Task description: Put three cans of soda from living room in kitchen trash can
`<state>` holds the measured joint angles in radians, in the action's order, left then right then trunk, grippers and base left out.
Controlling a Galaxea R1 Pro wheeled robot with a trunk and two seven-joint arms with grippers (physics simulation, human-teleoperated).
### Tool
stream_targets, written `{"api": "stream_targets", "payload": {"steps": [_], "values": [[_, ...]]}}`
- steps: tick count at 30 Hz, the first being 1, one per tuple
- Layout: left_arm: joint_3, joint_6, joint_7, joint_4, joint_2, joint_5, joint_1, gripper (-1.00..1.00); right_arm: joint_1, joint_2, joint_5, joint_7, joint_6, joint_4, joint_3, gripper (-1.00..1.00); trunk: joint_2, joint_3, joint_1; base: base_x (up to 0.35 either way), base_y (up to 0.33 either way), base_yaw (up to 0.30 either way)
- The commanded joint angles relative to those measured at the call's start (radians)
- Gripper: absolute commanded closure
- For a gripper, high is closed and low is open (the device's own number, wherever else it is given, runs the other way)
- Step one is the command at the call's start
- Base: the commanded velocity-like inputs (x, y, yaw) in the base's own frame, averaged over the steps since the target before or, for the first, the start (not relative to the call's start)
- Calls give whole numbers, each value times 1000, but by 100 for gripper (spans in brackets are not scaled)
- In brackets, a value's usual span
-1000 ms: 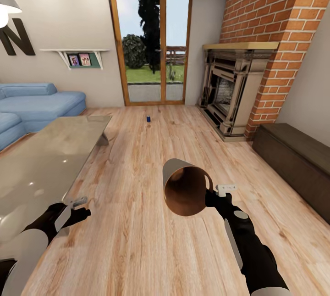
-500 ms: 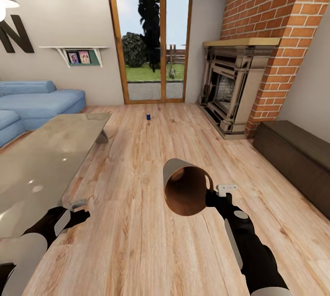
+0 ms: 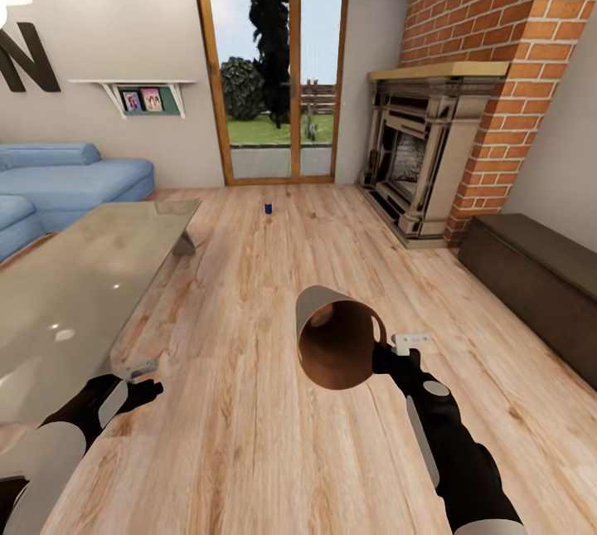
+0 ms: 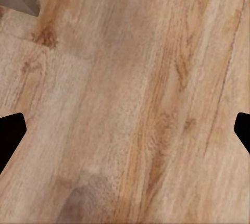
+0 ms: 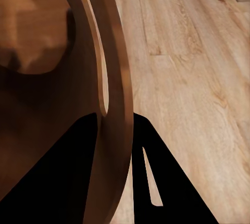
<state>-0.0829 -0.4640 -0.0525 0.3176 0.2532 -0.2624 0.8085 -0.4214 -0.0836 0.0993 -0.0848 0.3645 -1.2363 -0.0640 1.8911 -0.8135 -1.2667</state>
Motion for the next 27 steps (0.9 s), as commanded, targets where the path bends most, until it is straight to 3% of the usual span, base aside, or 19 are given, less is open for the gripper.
{"api": "stream_targets", "payload": {"steps": [1,4,6,12,27], "values": [[0,0,0,0,0,0,0,-100,-1,0,-7,-6,0,-2,0,100,7,-3,-4,0,0,0],[0,1,-1,0,-1,0,0,-100,0,1,-7,-10,-2,-2,0,100,28,-12,-15,0,0,0],[-11,-11,-9,12,5,-11,12,-100,-11,-10,3,-12,9,-5,11,100,28,-13,-15,0,0,0],[-23,-20,-9,31,5,-12,46,-100,-42,-10,-15,-21,25,-24,50,100,28,-13,-15,0,0,0],[-24,-15,-6,37,0,-9,56,-100,-54,-8,4,-18,24,-90,56,100,28,-13,-15,0,0,0]]}}
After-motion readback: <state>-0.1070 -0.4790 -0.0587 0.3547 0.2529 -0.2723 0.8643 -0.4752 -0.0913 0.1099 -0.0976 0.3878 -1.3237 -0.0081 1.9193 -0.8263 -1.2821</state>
